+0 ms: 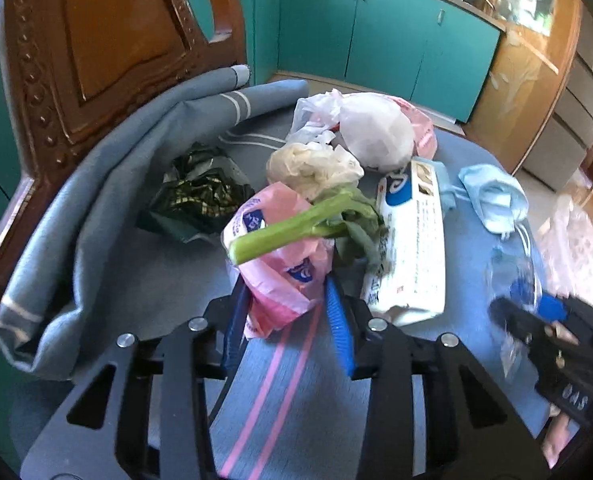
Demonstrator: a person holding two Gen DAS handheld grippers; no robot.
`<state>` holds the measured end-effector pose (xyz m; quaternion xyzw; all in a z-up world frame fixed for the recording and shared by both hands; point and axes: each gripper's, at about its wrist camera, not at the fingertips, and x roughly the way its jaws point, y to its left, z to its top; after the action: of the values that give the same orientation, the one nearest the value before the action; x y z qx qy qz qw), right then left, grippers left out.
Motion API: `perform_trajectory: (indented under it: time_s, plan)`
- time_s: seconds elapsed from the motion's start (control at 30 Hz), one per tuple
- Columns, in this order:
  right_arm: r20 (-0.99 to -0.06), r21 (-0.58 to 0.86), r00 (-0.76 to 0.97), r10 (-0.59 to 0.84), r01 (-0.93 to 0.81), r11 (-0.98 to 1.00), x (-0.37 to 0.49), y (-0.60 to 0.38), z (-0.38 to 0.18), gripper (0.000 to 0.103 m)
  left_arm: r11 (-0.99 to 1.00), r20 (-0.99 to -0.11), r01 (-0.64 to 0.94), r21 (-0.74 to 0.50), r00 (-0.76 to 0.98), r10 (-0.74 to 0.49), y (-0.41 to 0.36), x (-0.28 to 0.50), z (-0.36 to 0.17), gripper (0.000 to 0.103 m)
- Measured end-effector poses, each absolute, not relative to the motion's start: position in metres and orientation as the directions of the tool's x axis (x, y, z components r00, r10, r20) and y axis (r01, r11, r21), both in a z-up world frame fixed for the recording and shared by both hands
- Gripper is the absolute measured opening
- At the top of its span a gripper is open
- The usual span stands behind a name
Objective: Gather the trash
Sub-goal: 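Grasp the pink plastic bag with the left gripper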
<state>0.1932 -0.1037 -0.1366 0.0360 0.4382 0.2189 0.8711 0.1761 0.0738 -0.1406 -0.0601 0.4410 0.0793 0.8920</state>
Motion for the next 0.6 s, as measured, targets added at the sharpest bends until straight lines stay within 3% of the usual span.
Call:
perform_trajectory:
  time_s: [0.3, 0.6]
  plan:
    - [-0.73, 0.246, 0.545, 0.413, -0.354, 0.902, 0.189, -0.105, -0.13, 0.047, 0.977, -0.729, -0.21, 0.028, 0.664, 0.164, 0.08, 0.131, -0.103, 0.037]
    - [-0.729, 0.24, 0.55, 0.407, -0.352, 0.905, 0.188, -0.105, -0.129, 0.047, 0.988, -0.681, -0.152, 0.024, 0.721, 0.127, 0.061, 0.12, -0.079, 0.037]
